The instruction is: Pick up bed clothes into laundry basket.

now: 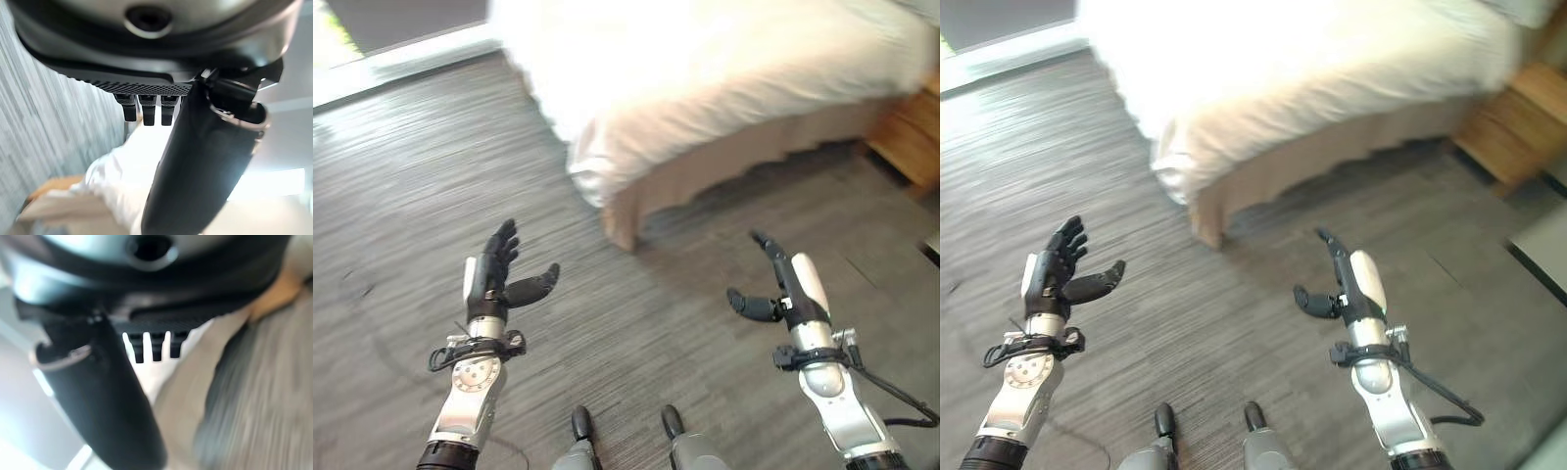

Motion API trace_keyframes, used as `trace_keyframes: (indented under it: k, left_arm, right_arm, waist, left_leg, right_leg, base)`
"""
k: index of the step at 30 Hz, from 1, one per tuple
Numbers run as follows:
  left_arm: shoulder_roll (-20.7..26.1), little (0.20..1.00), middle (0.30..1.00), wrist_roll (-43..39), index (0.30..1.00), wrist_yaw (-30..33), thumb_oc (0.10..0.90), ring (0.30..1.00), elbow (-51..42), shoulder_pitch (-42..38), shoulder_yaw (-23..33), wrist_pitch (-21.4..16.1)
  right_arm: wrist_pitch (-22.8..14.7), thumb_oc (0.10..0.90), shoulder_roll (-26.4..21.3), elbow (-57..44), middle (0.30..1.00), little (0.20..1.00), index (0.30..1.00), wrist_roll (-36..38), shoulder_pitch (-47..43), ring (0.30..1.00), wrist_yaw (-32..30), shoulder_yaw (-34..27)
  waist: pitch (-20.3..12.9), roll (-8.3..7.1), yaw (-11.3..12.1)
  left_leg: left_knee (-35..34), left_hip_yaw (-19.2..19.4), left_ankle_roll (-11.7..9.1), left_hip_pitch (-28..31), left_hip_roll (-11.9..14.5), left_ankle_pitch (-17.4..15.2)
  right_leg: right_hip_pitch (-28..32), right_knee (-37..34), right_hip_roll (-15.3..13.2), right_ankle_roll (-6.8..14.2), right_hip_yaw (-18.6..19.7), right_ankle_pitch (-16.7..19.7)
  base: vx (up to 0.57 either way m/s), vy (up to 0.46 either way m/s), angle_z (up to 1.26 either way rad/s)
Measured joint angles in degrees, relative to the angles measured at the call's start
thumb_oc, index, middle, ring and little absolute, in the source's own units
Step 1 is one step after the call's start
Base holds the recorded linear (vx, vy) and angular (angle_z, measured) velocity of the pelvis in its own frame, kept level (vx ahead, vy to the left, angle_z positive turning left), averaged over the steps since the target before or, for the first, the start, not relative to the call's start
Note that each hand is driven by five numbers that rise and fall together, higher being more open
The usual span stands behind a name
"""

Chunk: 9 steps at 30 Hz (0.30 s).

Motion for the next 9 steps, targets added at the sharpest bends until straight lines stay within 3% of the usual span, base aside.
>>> trace_keyframes:
  k: [1,2,3,4,6,7,8,9]
  left_arm:
    - [0.37,0.900,0.900,-0.21,0.900,-0.04,0.800,0.900,0.09,1.04,1.02,0.02]
    - [1.58,0.900,0.900,0.50,0.900,-0.97,0.800,0.900,0.01,2.90,4.22,0.02]
    - [1.90,0.900,0.900,0.87,0.900,-1.00,0.800,0.900,-0.30,2.81,5.36,-0.02]
    - [2.15,0.900,0.900,1.30,0.900,-1.03,0.800,0.900,-0.71,2.80,6.63,-0.02]
    - [2.07,0.900,0.900,1.24,0.900,-0.97,0.800,0.900,-0.64,3.66,9.00,-0.06]
    - [2.16,0.900,0.900,1.18,0.900,-0.72,0.800,0.900,-0.48,3.88,9.07,-0.07]
    - [2.35,0.900,0.900,1.16,0.900,-0.78,0.800,0.900,-0.51,3.81,9.10,-0.17]
    - [2.04,0.900,0.900,1.14,0.900,-0.91,0.800,0.900,-0.41,3.19,8.90,-0.20]
  right_arm:
    - [-0.73,0.800,-0.22,-0.45,0.900,0.900,0.900,0.11,-0.77,0.900,0.00,0.01]
    - [-0.80,0.800,-0.17,-0.46,0.900,0.900,0.900,0.35,-3.81,0.900,0.03,-0.45]
    - [-0.90,0.800,-0.05,-0.48,0.900,0.900,0.900,0.39,-4.58,0.900,-0.12,-1.70]
    - [-0.88,0.800,-0.09,-0.24,0.900,0.900,0.900,0.42,-5.51,0.900,-0.20,-2.10]
    - [-1.12,0.800,-0.21,0.23,0.900,0.900,0.900,0.42,-7.72,0.900,-0.14,-2.60]
    - [-1.68,0.800,-0.24,-0.12,0.900,0.900,0.900,0.42,-7.98,0.900,-0.23,-2.89]
    - [-2.18,0.800,-0.27,-0.59,0.900,0.900,0.900,0.42,-7.83,0.900,-0.35,-3.22]
    - [-2.52,0.800,-0.49,-0.60,0.900,0.900,0.900,0.42,-8.00,0.900,-0.35,-3.84]
  waist:
    - [-0.30,0.75,0.74]
    - [-0.86,1.71,0.61]
    - [-1.01,1.96,-0.13]
    - [-0.50,1.11,-0.57]
    - [0.11,-0.11,1.60]
    - [-0.14,-0.53,1.99]
    - [-1.07,-2.58,2.02]
    - [-1.03,-3.35,1.83]
  left_leg:
    - [-1.89,0.61,-0.48,2.15,-0.20,0.17]
    - [-6.57,2.86,-0.93,7.82,0.71,3.07]
    - [-8.54,3.36,-1.12,10.05,0.86,3.08]
    - [-8.53,3.44,-0.91,10.53,1.38,3.22]
    - [-8.12,5.27,-0.60,13.10,3.76,3.60]
    - [-7.29,4.50,-0.64,12.91,3.57,3.61]
    - [-5.82,4.55,-0.88,12.05,1.84,3.42]
    - [-2.69,4.83,-1.77,10.00,1.26,2.60]
  right_leg:
    - [0.65,-1.05,0.20,-0.37,-1.76,0.32]
    - [2.12,-3.08,2.31,-0.93,-4.04,0.83]
    - [2.50,-3.07,3.26,-0.80,-5.01,0.80]
    - [3.15,-3.08,3.49,-0.66,-6.28,0.70]
    - [2.71,0.50,4.93,1.54,-6.13,-0.36]
    - [2.94,0.58,4.51,1.66,-6.64,-2.11]
    - [4.74,-2.98,2.63,-1.15,-8.08,-1.73]
    - [5.92,-5.13,1.85,-3.80,-9.19,0.28]
  base:
    - [0.20,-0.189,0.34]
    - [0.14,-0.120,0.49]
    - [0.21,-0.146,0.58]
    - [0.10,-0.068,0.20]
    - [0.02,-0.092,-0.31]
    - [-0.06,-0.068,-0.13]
    - [-0.03,-0.020,0.17]
    - [0.01,0.001,0.27]
